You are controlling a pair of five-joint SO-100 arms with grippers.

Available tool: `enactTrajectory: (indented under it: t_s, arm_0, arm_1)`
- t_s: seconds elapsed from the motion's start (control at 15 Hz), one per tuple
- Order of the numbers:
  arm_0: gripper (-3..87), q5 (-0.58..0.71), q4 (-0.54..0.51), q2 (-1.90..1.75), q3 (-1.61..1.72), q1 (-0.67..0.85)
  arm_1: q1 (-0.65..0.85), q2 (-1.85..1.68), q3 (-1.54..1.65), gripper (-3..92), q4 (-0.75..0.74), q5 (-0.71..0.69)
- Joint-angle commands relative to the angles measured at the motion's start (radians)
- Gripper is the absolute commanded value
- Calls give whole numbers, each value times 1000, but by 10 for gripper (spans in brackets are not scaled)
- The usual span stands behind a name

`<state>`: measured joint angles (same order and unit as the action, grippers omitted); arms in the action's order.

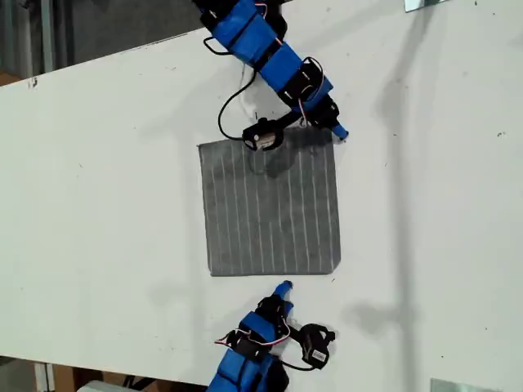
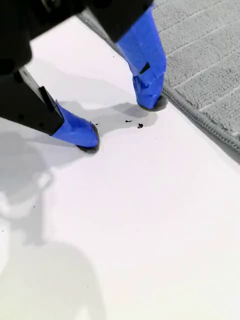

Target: Grasp corners of a square towel and fold twice.

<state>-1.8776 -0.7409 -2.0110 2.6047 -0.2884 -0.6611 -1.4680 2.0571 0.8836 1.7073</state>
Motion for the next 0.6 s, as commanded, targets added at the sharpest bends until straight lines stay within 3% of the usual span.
enactTrajectory:
  t_s: [0.0,0.27,0.47,0.53]
  arm_0:
    - [225,0,55,15,-44,-20]
    - [222,15,69,18,-48,-21]
    - [220,34,89,26,-52,-21]
    - [220,32,91,26,-52,-23]
  arm_1:
    - [52,74,-207,302,91,-97]
    - [117,100,-370,302,321,-156]
    - [163,74,-362,296,357,-183]
    - [172,77,-350,240,357,-183]
